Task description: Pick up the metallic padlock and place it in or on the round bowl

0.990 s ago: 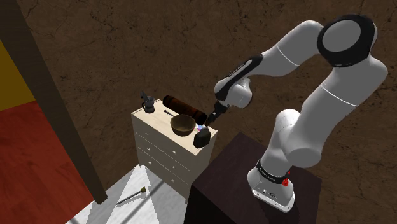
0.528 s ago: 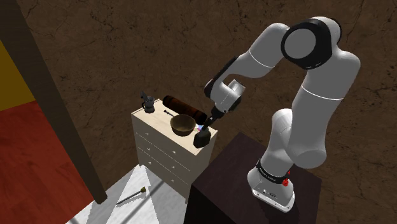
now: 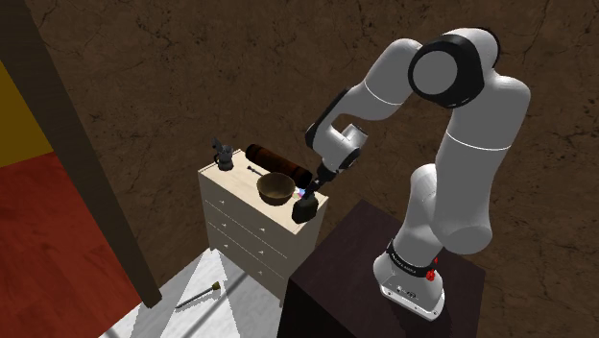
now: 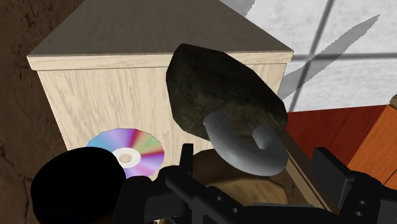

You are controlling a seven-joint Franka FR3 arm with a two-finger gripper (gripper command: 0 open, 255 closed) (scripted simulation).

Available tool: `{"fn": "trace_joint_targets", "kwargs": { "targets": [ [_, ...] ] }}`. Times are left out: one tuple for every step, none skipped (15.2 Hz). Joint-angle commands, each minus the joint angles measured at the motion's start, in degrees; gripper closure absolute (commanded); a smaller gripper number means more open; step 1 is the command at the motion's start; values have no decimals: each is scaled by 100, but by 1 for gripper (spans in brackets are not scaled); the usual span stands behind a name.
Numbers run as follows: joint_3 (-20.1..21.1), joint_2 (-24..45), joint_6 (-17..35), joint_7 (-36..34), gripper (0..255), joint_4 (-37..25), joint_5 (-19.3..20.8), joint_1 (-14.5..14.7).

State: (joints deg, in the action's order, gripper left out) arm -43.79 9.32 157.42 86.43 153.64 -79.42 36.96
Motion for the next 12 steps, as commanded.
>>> {"fn": "trace_joint_targets", "kwargs": {
  "targets": [
    [1,2,-1,2,0,-1,-3,0],
    [1,2,-1,2,255,-1,-3,0],
    [1,2,-1,2,255,-1,-4,0],
    [1,1,0,-1,255,-2,-1,0],
    [1,3,-2,1,255,-3,-3,-1],
    [1,4,-2,5,255,-2,-6,-1],
    [-1,0,-1,3,255,0,-1,-1],
    [-2,-2,1,2,255,2,1,-1],
    [-1,3,-3,5,255,-1,-3,-3],
    [0,-2,1,5,255,3,-4,-1],
    [1,2,-1,2,255,-1,-3,0],
    [-53,-147,68,-187,255,54,231,36]
  ]
}}
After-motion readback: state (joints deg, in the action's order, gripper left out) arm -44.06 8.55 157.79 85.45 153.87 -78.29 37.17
